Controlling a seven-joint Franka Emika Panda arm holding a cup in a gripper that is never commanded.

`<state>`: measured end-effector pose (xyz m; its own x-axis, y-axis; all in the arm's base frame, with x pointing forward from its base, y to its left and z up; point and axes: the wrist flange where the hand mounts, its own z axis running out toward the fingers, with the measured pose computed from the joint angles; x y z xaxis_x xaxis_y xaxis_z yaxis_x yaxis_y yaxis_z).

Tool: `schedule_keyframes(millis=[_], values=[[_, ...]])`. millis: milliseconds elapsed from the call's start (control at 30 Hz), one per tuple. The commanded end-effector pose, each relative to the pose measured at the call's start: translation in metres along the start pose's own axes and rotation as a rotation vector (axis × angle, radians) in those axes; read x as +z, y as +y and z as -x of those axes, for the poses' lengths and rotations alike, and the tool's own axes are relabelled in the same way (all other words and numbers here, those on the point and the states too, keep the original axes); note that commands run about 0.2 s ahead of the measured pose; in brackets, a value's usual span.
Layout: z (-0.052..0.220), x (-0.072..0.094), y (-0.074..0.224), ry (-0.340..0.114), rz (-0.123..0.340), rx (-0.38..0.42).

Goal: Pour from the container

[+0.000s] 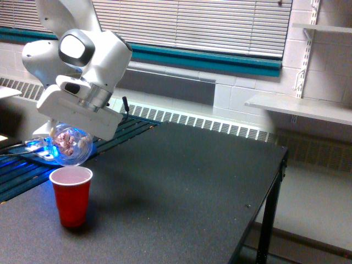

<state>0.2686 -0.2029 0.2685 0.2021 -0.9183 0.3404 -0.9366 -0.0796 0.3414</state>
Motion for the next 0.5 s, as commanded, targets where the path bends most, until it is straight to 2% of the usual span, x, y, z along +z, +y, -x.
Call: schedule_keyframes(millis=[33,500], values=[[-0.001,0.001,-0.006,-0.016,0.019,-0.036],[-0.014,0.0,-0.013,-0.032,0.07,-0.06]])
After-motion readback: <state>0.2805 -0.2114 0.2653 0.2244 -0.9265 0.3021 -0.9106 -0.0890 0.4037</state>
